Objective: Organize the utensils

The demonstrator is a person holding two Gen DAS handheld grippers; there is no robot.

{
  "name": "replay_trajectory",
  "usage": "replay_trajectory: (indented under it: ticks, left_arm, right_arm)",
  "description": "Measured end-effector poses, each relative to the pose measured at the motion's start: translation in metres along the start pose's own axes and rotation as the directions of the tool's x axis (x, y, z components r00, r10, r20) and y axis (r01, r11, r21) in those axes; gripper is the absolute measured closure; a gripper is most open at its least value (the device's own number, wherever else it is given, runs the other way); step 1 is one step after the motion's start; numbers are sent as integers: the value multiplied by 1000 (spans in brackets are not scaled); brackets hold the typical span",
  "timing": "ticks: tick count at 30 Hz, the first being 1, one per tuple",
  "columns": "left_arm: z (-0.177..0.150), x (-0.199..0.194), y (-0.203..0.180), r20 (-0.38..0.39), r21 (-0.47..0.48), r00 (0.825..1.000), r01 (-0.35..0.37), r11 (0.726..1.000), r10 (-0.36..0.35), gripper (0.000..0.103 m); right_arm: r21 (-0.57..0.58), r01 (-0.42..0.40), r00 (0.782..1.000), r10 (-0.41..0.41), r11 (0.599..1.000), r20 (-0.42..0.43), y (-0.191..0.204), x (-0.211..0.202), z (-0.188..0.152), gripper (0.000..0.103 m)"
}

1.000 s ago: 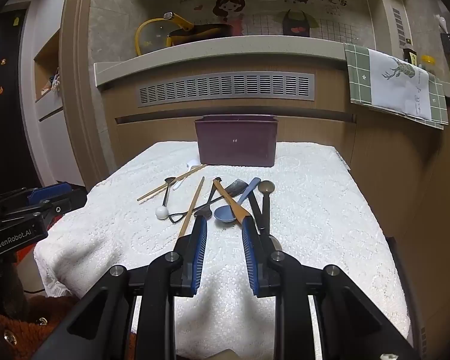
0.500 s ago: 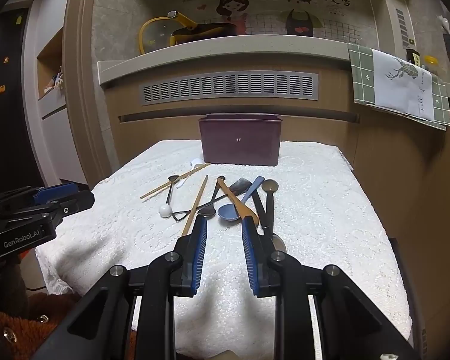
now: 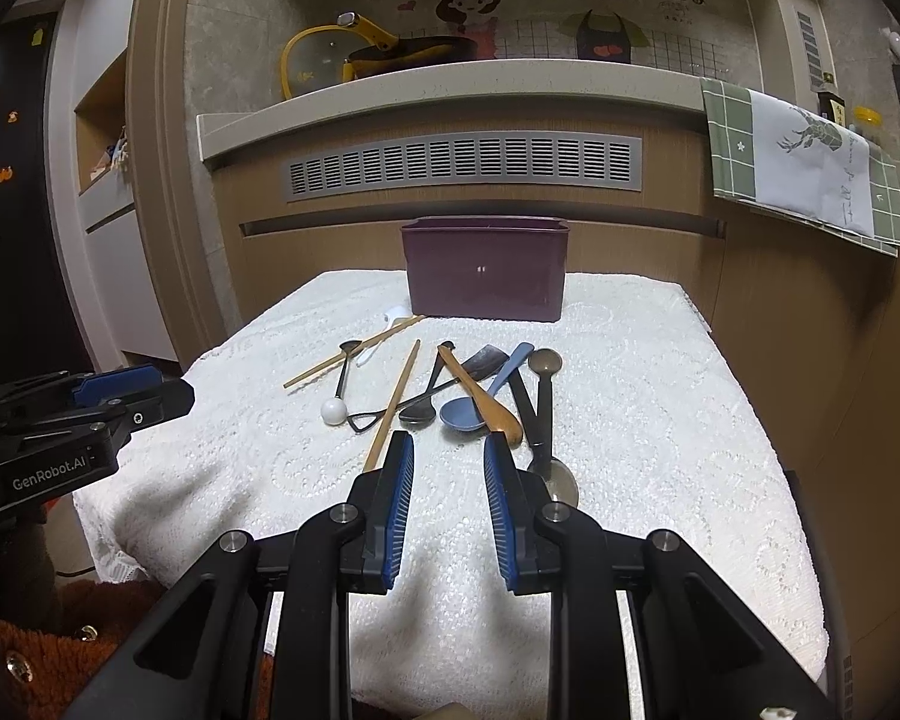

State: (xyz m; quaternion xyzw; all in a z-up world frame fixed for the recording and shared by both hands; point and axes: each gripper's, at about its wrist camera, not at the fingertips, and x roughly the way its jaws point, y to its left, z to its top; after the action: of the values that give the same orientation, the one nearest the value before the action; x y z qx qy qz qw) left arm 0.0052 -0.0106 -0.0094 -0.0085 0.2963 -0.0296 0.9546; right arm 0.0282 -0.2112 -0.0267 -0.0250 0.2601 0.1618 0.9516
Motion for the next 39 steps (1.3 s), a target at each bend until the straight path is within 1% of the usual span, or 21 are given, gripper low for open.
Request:
replay_trajectory:
  ticks: [39]
  left_arm:
    - [-1,2,1,-14,-14,1000,1,1000,-1,63]
  right_arm:
    - [1,-1,1000,1,1000,-14,1,2,-3,80]
